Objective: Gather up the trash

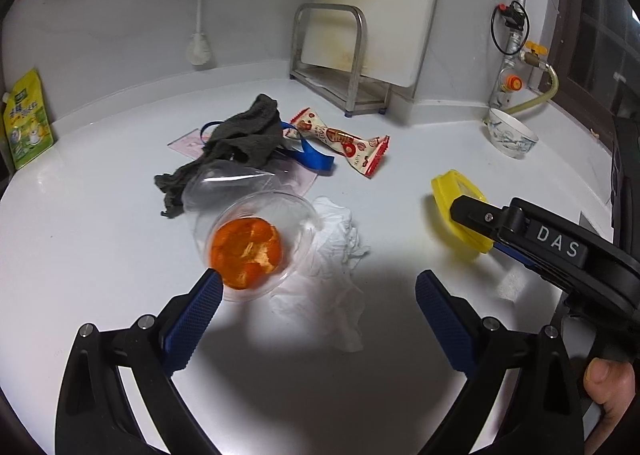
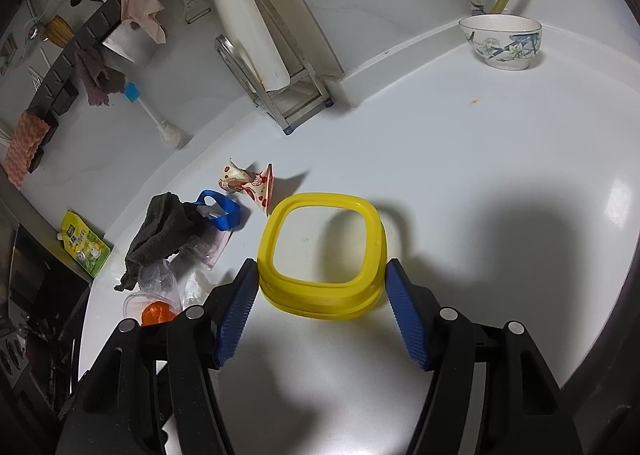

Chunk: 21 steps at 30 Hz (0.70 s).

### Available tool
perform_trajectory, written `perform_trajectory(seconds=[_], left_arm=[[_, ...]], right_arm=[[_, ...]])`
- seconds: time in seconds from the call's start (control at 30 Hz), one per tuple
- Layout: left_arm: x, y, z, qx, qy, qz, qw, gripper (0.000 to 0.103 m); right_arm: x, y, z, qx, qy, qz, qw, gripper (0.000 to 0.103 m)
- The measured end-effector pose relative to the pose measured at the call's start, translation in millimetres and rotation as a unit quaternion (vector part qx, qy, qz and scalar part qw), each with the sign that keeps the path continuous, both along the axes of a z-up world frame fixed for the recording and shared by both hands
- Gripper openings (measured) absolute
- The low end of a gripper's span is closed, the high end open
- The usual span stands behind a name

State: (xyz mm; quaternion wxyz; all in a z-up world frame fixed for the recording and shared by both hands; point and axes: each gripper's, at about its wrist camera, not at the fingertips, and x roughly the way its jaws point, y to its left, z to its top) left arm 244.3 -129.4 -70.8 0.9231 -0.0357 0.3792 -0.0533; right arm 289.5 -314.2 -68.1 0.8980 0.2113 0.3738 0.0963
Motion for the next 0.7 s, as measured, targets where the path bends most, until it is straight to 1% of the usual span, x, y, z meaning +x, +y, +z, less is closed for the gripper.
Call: perform_trajectory(seconds=[0.13,0.33,0.57,0.7], left_arm=[[14,4,-2,0.004,0.016,-0.01,0.9998,0.095],[22,24,-2,0.037,0.013,0.007,0.9992,0.095],[12,59,3,0.066,0.006,0.034,0.9972,0.095],[-3,75,1,0.084,-0.002,0.05,0.9951,0.095]], right_arm=[[0,2,0,-0.002,0.003,0.004,1.0,0.063],[0,4,-1,-0.004,0.004,0.006,1.0,0.063],[0,5,-2,-0.005,0.005,0.007,1.0,0.063],[0,6,-2,-0.005,0.005,0.007,1.0,0.063]])
